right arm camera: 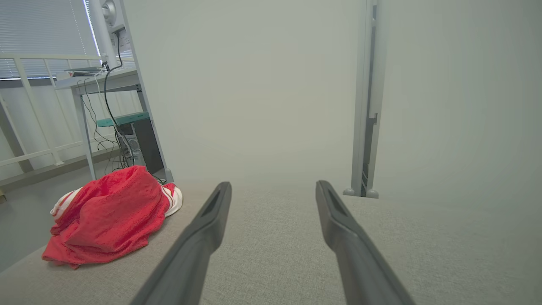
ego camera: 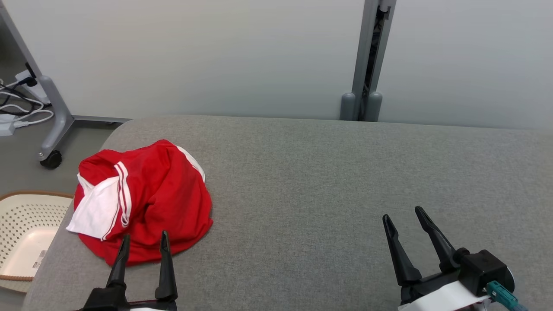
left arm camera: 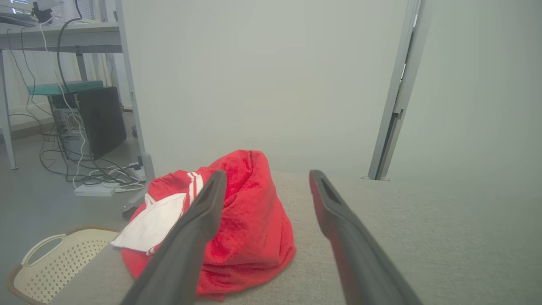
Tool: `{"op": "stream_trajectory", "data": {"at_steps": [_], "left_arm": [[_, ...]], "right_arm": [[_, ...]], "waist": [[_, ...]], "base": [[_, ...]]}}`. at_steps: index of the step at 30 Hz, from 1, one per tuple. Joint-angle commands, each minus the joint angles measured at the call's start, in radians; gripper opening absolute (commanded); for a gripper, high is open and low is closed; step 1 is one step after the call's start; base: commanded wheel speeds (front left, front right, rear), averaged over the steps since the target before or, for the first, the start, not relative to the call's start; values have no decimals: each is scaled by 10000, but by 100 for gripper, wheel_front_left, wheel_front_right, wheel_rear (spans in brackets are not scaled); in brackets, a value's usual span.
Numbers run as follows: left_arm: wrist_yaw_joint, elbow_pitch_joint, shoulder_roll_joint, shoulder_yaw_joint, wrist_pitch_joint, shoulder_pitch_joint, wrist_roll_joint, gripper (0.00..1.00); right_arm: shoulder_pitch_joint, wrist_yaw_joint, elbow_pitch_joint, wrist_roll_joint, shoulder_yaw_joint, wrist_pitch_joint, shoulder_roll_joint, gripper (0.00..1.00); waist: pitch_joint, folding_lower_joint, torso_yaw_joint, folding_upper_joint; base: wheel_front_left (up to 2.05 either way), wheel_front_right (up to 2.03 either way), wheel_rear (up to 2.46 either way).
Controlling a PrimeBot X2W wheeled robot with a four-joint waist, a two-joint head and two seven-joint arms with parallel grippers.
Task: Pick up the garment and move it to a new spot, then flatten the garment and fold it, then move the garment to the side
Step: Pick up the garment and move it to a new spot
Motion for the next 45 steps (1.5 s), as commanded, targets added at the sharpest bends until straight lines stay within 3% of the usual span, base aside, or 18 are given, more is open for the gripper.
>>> {"op": "stream_trajectory", "data": {"at_steps": [1, 13, 24, 32, 45], "left_arm": [[45, -45, 41, 46, -37, 0, 9, 100], [-25, -105, 41, 315, -37, 202, 91, 100], [32, -57, 41, 401, -35, 231, -242, 100], [123, 560, 44, 770, -37, -690, -498, 100], [-279, 2540, 227, 1727, -34, -3730, -158, 100]], "right_arm": [[121, 15, -37, 70, -39, -68, -68, 100], [206, 15, 8, 93, 101, -68, -68, 100], [205, 15, 58, -15, 251, -68, -68, 100], [22, 15, 108, -304, 325, -68, -67, 100], [-896, 9, -17, -905, 400, -66, -71, 100]], "waist": [[-17, 0, 144, 0], [-135, 0, 870, 0], [-78, 0, 844, 0], [264, 0, 531, 0], [2087, 0, 74, 0]], "base": [[0, 0, 0], [0, 0, 0], [0, 0, 0], [0, 0, 0], [0, 0, 0]]}}
